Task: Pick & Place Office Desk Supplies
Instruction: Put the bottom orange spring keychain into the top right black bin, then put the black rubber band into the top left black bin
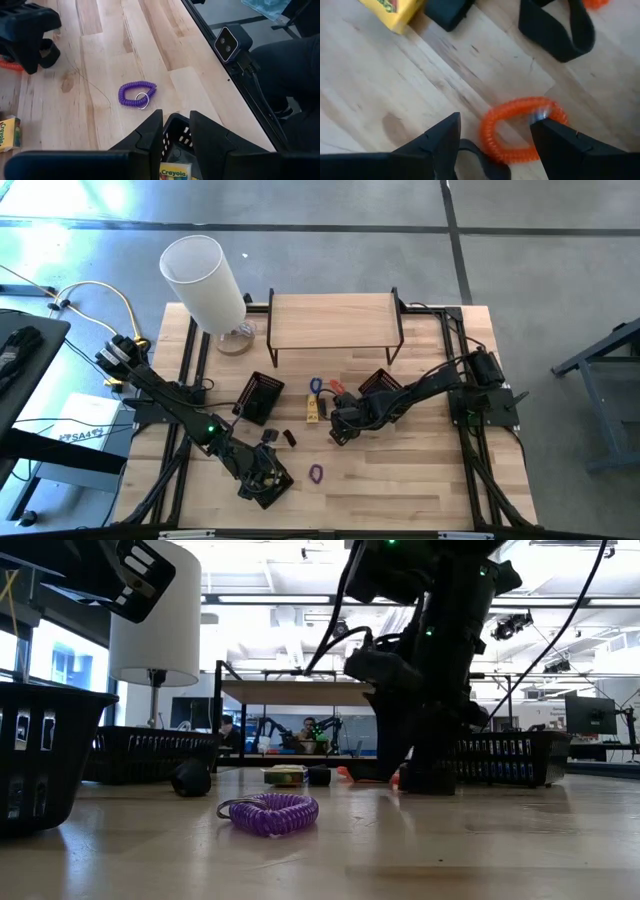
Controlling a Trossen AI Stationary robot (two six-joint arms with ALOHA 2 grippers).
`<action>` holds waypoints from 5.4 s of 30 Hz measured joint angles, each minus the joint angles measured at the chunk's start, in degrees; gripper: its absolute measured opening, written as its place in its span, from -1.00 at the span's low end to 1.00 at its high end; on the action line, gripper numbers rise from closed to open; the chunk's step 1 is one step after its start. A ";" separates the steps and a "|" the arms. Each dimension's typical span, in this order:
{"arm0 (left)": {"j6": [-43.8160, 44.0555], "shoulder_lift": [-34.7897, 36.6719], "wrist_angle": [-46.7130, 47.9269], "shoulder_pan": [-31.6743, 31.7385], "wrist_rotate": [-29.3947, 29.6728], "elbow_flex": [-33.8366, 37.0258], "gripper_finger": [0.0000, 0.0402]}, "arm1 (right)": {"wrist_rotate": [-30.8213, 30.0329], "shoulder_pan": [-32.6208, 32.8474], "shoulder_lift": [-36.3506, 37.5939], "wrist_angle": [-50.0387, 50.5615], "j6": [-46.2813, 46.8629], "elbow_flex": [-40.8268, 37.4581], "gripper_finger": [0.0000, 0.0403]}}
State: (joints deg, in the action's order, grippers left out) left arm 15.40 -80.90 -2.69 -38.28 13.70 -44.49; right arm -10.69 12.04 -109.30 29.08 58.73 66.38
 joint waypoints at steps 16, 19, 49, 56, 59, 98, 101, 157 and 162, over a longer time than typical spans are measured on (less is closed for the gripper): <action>0.02 0.00 -0.64 0.02 0.02 0.00 -0.54 | -1.17 0.02 -1.59 -0.64 -0.01 0.10 -0.07; 0.02 0.00 -0.64 0.02 0.02 0.00 -0.54 | -1.49 0.03 -1.64 -0.52 -0.01 0.06 -0.21; 1.13 0.00 -0.62 -0.01 0.02 0.00 -0.54 | -7.29 2.59 1.13 1.32 -1.86 0.71 -0.97; 1.13 0.00 -0.61 -0.01 0.02 0.00 -0.54 | -12.15 5.77 5.52 4.54 -4.73 4.24 -0.98; 1.13 0.00 -0.59 -0.01 0.02 0.00 -0.54 | -15.25 7.78 6.98 9.27 -5.33 6.88 -0.98; 1.51 0.02 -1.01 -0.01 0.02 0.00 -0.54 | -13.24 -0.32 10.52 31.39 10.09 -2.67 -0.98; 1.55 0.02 -1.01 -0.01 0.02 0.00 -0.54 | -9.52 -1.83 10.52 30.96 10.35 -3.35 -0.98; 2.74 0.02 -3.71 -0.14 0.02 0.04 -0.54 | -4.42 11.59 2.01 14.11 -34.96 11.95 -0.38; -1.06 0.02 -5.01 0.60 -0.03 0.04 -0.54 | -4.66 9.12 1.60 14.81 -34.84 11.96 -0.43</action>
State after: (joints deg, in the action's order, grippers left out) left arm 14.34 -80.88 -7.70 -37.68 13.67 -44.45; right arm -15.35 21.17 -107.70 43.89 23.89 78.33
